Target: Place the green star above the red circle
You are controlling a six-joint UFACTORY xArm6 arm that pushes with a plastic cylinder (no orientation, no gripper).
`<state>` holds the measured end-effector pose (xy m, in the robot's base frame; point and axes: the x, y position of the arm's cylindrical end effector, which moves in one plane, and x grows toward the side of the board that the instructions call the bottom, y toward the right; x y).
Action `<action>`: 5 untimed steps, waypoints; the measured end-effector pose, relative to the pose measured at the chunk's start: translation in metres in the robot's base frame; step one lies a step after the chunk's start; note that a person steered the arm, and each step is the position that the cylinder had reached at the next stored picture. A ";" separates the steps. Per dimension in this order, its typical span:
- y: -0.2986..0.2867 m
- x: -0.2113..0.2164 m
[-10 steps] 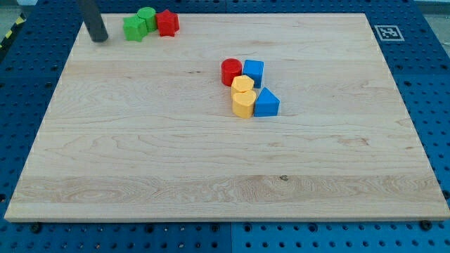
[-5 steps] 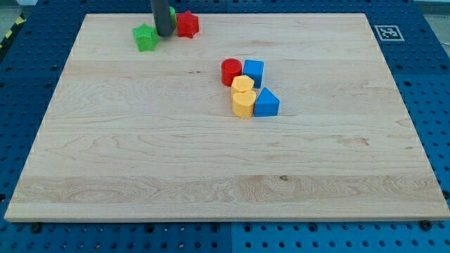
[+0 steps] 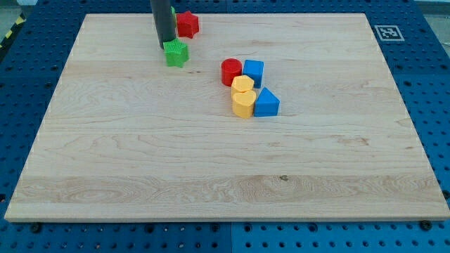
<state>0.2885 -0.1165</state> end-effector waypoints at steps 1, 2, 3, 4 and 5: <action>-0.048 -0.005; -0.065 0.011; -0.024 0.021; 0.047 0.020; 0.068 0.019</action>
<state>0.3080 -0.0488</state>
